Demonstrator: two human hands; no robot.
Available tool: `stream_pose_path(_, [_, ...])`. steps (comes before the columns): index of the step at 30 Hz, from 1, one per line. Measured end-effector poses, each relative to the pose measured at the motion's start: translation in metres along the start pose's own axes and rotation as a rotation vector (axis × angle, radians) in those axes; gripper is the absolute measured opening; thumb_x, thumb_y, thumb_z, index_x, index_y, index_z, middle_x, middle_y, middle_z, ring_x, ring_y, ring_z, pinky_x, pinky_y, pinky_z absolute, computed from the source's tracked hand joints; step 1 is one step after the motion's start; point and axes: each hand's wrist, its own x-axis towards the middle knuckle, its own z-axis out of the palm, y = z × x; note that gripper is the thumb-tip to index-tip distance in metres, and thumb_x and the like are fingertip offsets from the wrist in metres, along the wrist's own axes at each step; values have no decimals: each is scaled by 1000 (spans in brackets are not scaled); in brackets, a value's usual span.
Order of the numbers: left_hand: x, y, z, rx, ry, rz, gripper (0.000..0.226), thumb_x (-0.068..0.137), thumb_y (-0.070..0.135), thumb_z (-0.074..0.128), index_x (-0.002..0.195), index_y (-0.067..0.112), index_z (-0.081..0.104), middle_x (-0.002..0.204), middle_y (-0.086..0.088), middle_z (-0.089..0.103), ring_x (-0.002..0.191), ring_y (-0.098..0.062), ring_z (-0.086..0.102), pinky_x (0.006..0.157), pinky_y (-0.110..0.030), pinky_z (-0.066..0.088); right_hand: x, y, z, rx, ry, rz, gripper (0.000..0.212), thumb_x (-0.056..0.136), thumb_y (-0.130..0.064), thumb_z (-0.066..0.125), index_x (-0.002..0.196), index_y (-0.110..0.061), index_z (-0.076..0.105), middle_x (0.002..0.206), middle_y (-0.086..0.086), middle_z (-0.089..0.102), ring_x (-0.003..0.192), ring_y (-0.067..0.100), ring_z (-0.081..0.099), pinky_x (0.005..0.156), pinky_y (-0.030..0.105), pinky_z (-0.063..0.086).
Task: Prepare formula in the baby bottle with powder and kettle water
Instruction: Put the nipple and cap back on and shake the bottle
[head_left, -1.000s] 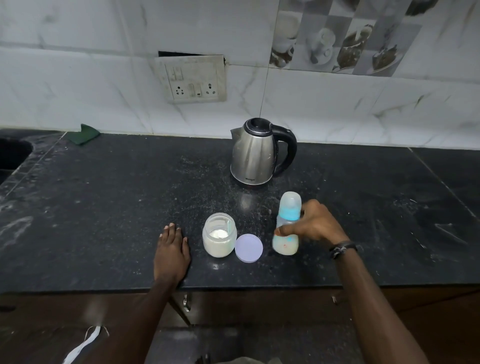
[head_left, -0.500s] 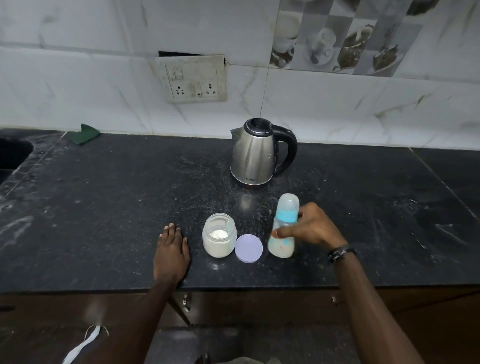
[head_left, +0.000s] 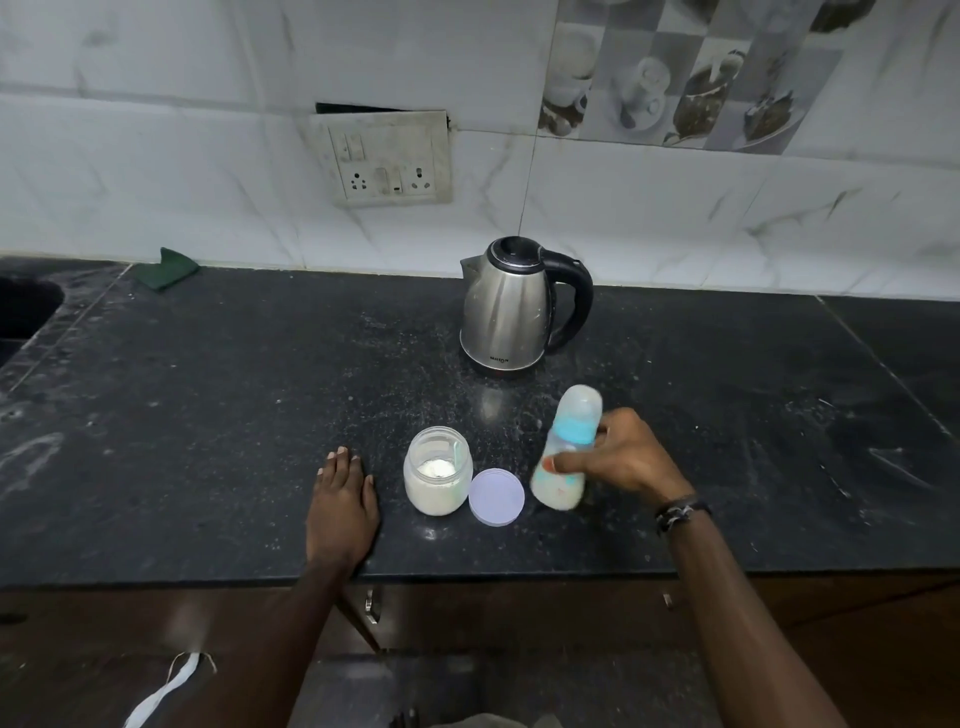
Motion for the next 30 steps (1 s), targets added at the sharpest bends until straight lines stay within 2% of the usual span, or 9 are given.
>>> stream_pose_path(3, [-1,0,2,4,-15,-6,49,95,23,41,127,-9,60,142,-29,51,134,-44,47,114,-53,36,4,1,1,-18,125,19,54,56,-42,92,96,-16,68,103,4,71,92,22,68,78,36,56])
stream_pose_path(5, [-2,0,1,-1,-5,-2,49,95,23,41,127,-9,60,142,-29,51,135,-44,47,114,-53,36,1,1,2,-78,88,48,62,53,-47,92,100,-14,68,101,2,69,91,22,67,74,34,54])
stream_pose_path(7, [0,0,-1,-4,-1,3,49,96,23,40,128,-9,60,142,-29,51,135,-44,46,115,-53,35,0,2,3,19,18,7,54,55,-41,93,98,-16,72,99,0,74,87,15,70,76,34,58])
stream_pose_path(11, [-2,0,1,7,-13,-4,49,96,23,40,127,-9,60,142,-29,51,135,-44,46,115,-53,35,1,1,2,-106,114,26,64,53,-47,91,101,-12,66,93,-2,63,92,23,67,73,33,52])
stream_pose_path(14, [0,-1,0,5,-3,8,49,96,23,40,127,-9,60,141,-29,52,135,-44,47,114,-53,36,-1,2,5,57,-8,-2,50,52,-42,93,90,-17,72,90,-4,74,83,16,71,76,41,60])
stream_pose_path(16, [0,0,0,2,-10,2,50,96,23,40,128,-9,60,141,-29,51,135,-44,47,115,-53,35,2,4,6,167,83,10,46,54,-39,93,89,-17,72,91,-2,74,84,15,72,78,43,61])
stream_pose_path(25, [-1,-1,2,2,-3,0,49,96,23,41,128,-9,60,141,-29,52,134,-43,47,115,-53,35,7,10,6,109,161,47,57,54,-45,91,97,-14,71,95,1,72,87,20,69,79,42,60])
stream_pose_path(28, [-1,-2,2,5,0,8,49,96,23,40,127,-9,60,141,-30,52,134,-43,47,115,-53,35,8,10,6,228,77,6,49,60,-33,92,99,-14,71,101,2,74,89,17,71,79,42,61])
stream_pose_path(30, [0,-1,2,4,-7,4,48,96,23,40,126,-9,60,141,-30,51,135,-44,47,115,-53,35,7,8,3,255,-20,15,42,62,-30,92,95,-13,72,97,5,76,84,16,73,71,37,61])
